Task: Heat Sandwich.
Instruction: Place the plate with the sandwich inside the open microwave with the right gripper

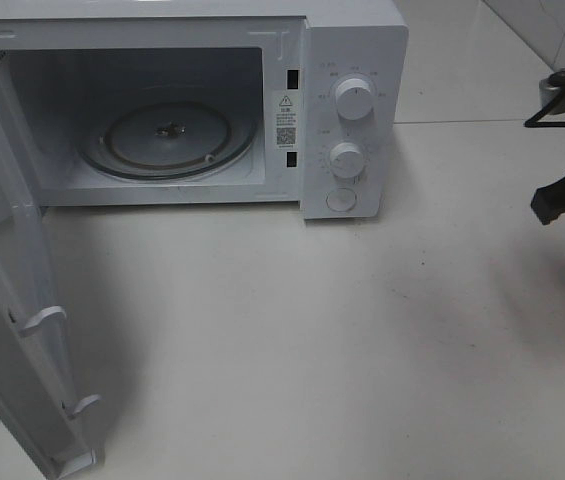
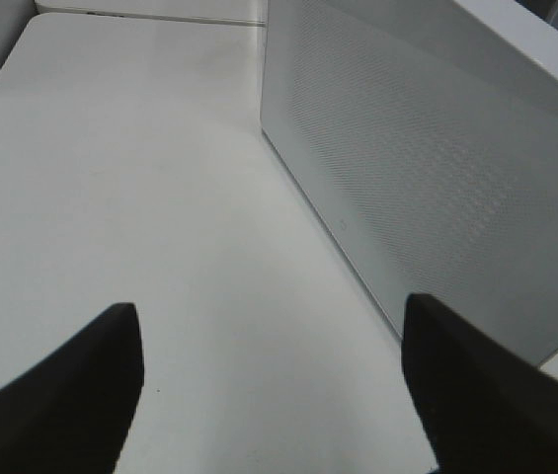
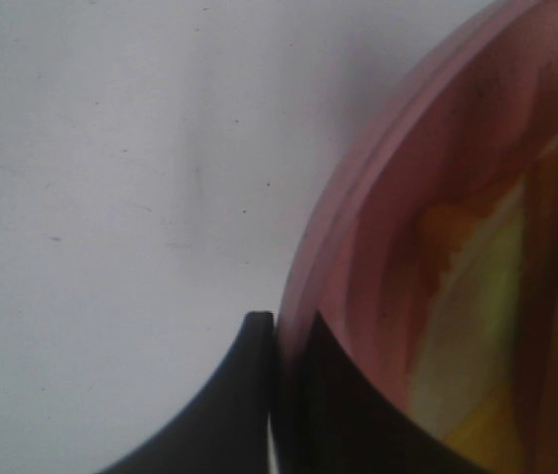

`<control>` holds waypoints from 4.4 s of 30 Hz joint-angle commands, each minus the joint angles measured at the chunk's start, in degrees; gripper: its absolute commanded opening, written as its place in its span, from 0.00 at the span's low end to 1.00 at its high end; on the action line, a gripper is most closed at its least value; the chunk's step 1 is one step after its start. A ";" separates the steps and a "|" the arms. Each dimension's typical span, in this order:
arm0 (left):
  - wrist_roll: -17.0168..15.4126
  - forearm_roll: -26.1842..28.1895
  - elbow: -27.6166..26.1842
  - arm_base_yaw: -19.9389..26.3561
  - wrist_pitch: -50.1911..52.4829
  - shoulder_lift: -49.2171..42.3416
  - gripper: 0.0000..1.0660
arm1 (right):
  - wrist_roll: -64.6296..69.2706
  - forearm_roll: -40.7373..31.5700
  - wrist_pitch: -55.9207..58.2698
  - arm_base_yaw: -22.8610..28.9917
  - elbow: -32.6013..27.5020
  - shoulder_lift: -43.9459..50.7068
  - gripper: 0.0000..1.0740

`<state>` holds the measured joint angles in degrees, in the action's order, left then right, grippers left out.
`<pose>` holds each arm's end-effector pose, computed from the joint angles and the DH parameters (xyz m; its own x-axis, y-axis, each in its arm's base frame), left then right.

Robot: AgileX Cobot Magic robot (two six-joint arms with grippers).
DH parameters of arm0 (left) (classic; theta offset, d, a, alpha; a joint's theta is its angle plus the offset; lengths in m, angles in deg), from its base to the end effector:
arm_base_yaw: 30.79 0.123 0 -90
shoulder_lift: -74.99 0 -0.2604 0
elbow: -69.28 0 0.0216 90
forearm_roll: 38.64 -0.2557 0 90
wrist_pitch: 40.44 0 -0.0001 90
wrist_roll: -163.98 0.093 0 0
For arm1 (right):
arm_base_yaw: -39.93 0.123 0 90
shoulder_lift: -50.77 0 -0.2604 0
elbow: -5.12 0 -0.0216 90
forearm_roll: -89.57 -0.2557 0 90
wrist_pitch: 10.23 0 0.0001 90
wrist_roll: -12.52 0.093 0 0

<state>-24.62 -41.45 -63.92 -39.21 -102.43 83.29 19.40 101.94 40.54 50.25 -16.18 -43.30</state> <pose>0.0227 0.0007 0.2822 -0.4601 -0.0599 -0.8858 0.0503 0.9944 -0.0933 0.2799 0.0353 0.2039 -0.9498 -0.1907 -0.2478 -0.1526 0.9744 -0.1651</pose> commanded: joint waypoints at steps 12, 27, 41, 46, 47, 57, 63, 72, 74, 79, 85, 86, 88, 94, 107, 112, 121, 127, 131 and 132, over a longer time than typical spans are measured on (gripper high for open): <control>-0.06 0.00 0.06 0.29 0.52 -0.97 0.66 | -0.11 1.26 1.60 15.24 -0.23 0.86 0.00; -0.06 0.00 0.06 0.29 0.52 -0.97 0.66 | -2.86 1.49 1.66 31.51 -0.23 0.86 0.00; -0.06 0.00 0.06 0.29 0.52 -0.97 0.66 | -22.23 1.26 1.43 42.57 -0.23 0.86 0.00; -0.06 0.00 0.06 0.29 0.52 -0.97 0.66 | -31.05 1.20 1.38 44.63 -0.23 0.86 0.00; -0.06 0.00 0.06 0.29 0.52 -0.97 0.66 | -32.89 1.15 1.38 44.69 -0.23 0.86 0.00; -0.06 0.00 0.06 0.29 0.52 -0.97 0.66 | -57.35 1.03 0.34 44.69 -0.23 0.86 0.00; -0.06 0.00 0.06 0.29 0.52 -0.97 0.66 | -66.46 0.97 -3.90 44.69 -0.23 0.86 0.00; -0.06 0.00 0.06 0.29 0.52 -0.97 0.66 | -69.96 -2.18 -3.32 44.29 1.38 -3.04 0.00; -0.06 0.00 0.06 0.29 0.52 -0.97 0.66 | -70.70 -2.18 -3.50 44.29 2.69 -3.78 0.00; -0.06 0.00 0.06 0.29 0.52 -0.97 0.66 | -71.10 -3.38 -3.09 42.23 6.76 -6.53 0.00; -0.06 0.00 0.06 0.29 0.52 -0.97 0.66 | -72.59 -3.44 -3.44 41.71 11.57 -10.54 0.00; -0.06 0.00 0.06 0.29 0.52 -0.97 0.66 | -72.59 -3.44 -3.55 41.71 12.49 -11.29 0.00; -0.06 0.00 0.06 0.29 0.52 -0.97 0.66 | -72.59 -3.44 -4.07 41.71 14.15 -12.78 0.00; -0.06 0.00 0.06 0.29 0.52 -0.97 0.66 | -72.59 -4.13 -4.41 40.91 20.51 -18.11 0.00; -0.06 0.00 0.06 0.29 0.52 -0.97 0.66 | -74.31 -7.73 -4.13 38.73 31.91 -26.59 0.00; -0.06 0.00 0.06 0.29 0.52 -0.97 0.66 | -74.89 -8.19 -4.01 37.64 36.84 -30.02 0.00; -0.06 0.00 0.06 0.29 0.52 -0.97 0.66 | -77.12 -8.31 2.92 36.15 52.02 -39.53 0.00; -0.06 0.00 0.06 0.29 0.52 -0.97 0.66 | -77.18 -9.80 4.01 34.03 59.47 -43.83 0.00; -0.06 0.00 0.06 0.29 0.52 -0.97 0.66 | -78.78 -11.00 4.70 32.37 63.20 -46.29 0.00; -0.06 0.00 0.06 0.29 0.52 -0.97 0.66 | -79.13 -11.00 4.70 32.14 64.17 -46.93 0.00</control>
<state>-24.62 -41.45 -63.92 -39.21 -102.43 83.29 -57.84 90.94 45.69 83.42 45.24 -89.08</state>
